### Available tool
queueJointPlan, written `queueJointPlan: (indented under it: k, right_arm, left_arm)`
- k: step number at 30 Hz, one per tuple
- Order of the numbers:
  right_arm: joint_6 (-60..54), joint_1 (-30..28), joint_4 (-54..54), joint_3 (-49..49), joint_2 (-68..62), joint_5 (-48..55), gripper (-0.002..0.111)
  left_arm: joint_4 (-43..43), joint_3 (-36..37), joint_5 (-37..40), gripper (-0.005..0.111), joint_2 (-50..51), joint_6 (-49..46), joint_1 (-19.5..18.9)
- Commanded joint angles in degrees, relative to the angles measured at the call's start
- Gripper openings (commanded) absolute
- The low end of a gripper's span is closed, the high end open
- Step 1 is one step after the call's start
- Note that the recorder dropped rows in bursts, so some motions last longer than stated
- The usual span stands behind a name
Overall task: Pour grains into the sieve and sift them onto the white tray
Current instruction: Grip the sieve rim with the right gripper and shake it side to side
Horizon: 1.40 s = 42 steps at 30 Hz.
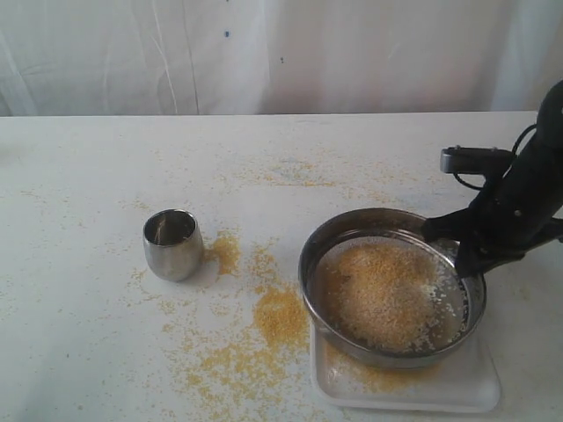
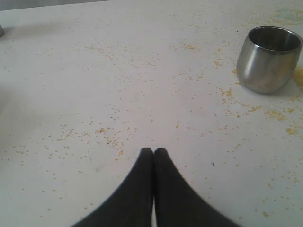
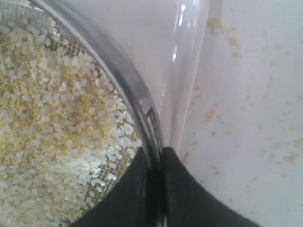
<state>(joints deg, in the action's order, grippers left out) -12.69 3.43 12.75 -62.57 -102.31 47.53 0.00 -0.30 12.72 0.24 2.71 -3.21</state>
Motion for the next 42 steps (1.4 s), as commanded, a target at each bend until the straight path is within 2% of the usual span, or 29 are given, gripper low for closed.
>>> queueJointPlan:
  k: [1, 11, 18, 23, 29, 34, 38, 42]
  right_arm:
    - [1.27, -0.05, -1.25, -2.45, 1.51, 4.76, 0.0]
    - [1.4, -0.05, -0.56, -2.86, 1.54, 9.32, 0.0]
    - [2.82, -0.05, -1.05, -2.86, 1.54, 6.17, 0.0]
    - [2.34, -0.05, 0.43, -2.61, 1.54, 14.27, 0.0]
    - [2.5, -0.05, -3.14, -2.73, 1.54, 5.76, 0.0]
    - [4.62, -0.05, -3.13, -1.96, 1.54, 12.58, 0.0]
    - [5.39, -0.05, -3.55, -1.94, 1.54, 2.68, 0.0]
    - [7.67, -0.05, -0.28, -1.94, 1.82, 10.42, 0.0]
  left_arm:
    - [0.0, 0.3, 0.19, 0.0, -0.24, 0.01, -0.18]
    - [0.0, 0.3, 0.19, 0.0, -0.24, 0.01, -0.18]
    - [0.0, 0.3, 0.19, 0.0, -0.24, 0.01, -0.18]
    - [0.0, 0.3, 0.19, 0.0, -0.24, 0.01, -0.18]
    - [0.0, 0.3, 0.19, 0.0, -0.24, 0.01, -0.18]
    - [0.0, 0.3, 0.19, 0.0, -0.24, 0.01, -0.18]
    - [0.0, 0.3, 0.19, 0.0, -0.24, 0.01, -0.18]
    - [0.0, 0.3, 0.19, 0.0, -0.24, 0.01, -0.18]
